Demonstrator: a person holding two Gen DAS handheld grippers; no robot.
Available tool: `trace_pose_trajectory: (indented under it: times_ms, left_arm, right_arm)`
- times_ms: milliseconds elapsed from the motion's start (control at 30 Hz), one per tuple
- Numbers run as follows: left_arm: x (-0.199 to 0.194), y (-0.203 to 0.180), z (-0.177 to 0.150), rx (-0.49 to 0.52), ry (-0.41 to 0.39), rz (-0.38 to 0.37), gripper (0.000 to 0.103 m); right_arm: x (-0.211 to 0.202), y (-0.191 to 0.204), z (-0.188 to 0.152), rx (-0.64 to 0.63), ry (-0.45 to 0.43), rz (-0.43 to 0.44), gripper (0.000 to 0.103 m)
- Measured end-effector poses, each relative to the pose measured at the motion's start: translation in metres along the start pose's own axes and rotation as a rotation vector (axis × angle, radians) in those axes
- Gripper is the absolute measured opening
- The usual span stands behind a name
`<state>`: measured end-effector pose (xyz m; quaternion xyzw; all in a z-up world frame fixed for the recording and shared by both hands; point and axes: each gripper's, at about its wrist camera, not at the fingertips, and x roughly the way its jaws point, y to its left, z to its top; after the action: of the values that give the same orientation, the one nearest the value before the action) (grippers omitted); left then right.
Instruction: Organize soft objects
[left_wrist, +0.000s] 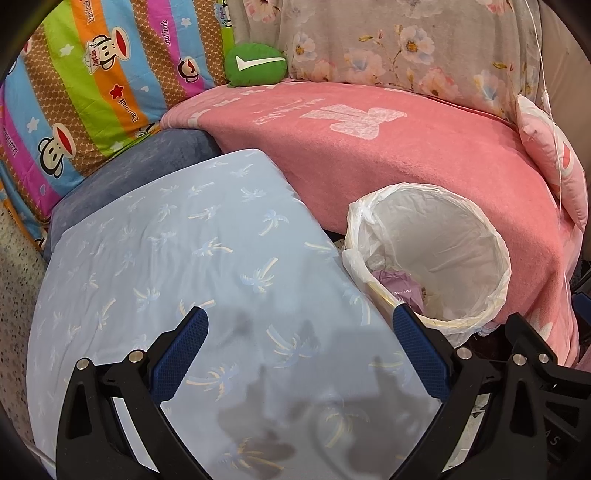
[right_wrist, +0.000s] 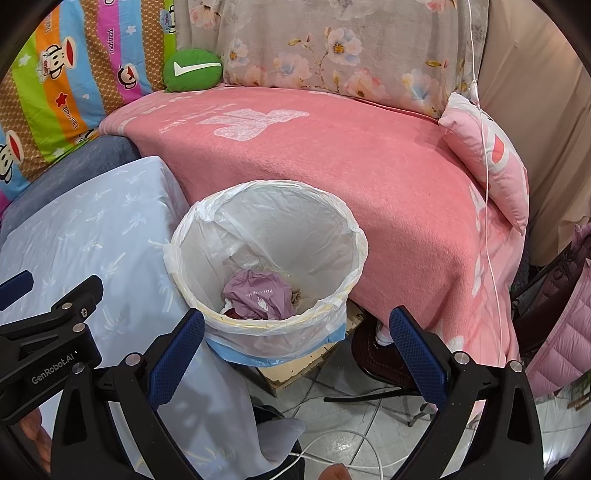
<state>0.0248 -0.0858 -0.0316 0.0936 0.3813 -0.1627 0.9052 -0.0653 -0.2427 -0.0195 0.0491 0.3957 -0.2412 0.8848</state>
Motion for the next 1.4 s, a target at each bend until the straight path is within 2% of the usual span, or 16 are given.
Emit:
trace_pose_trajectory:
  times_ms: [1400]
  left_arm:
    - [0.0012, 0.0005, 0.0004, -0.019, 0.018, 0.003, 0.096]
  right_arm:
    - [-0.0011, 0.002, -0.0018, 0.004, -0.001, -0.001, 0.098]
